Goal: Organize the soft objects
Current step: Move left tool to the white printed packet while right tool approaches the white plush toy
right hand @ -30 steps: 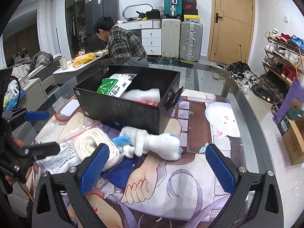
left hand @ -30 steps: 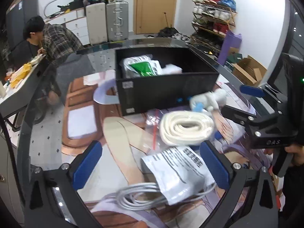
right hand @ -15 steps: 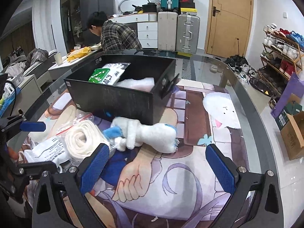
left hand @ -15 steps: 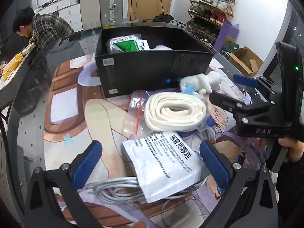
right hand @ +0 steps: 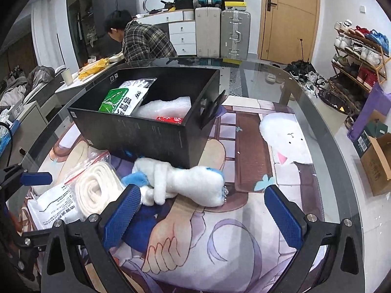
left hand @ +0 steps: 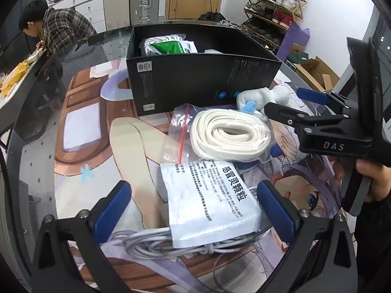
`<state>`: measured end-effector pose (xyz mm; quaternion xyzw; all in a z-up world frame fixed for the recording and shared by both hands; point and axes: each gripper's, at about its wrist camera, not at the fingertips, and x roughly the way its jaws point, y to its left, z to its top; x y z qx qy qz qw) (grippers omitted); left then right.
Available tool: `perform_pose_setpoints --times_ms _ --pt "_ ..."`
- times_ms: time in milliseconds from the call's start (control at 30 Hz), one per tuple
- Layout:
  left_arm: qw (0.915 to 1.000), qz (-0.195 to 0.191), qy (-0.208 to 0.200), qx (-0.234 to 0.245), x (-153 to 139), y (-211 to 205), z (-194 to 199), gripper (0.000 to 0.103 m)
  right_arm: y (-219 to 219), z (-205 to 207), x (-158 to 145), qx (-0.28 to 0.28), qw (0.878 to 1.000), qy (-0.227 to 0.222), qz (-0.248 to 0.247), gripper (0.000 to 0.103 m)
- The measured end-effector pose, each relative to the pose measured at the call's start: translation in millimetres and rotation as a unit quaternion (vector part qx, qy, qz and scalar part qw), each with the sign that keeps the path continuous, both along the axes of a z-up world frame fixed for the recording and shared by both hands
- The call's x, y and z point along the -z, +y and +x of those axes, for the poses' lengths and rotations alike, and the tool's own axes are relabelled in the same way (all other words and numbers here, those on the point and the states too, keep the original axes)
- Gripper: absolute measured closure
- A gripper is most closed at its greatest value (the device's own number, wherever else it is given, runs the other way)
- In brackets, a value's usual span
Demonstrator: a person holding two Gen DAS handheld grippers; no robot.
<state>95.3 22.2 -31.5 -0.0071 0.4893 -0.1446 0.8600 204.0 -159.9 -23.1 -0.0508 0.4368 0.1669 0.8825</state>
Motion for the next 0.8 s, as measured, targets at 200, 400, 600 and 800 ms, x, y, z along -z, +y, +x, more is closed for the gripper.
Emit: perform_pose_setpoints --times_ms 200,400,600,800 --pt "0.9999 -0.008 0.002 0.007 3 4 -3 0.013 7 14 7 -0.002 1.0 0.021 -0.004 0.0" --pt "0.9997 -0.015 -0.003 0.018 0 5 -5 0.024 17 18 10 -0.02 0.999 0.027 -0.007 0.0" --pt "0.9996 -0.017 -0.005 0.022 -3 2 -4 0.036 21 21 11 -0.031 0.999 0.033 -0.002 0.0" --pt "0.9995 -0.018 -0.005 0.025 -4 2 -3 0.038 23 23 10 -0.034 0.999 0.034 0.007 0.001"
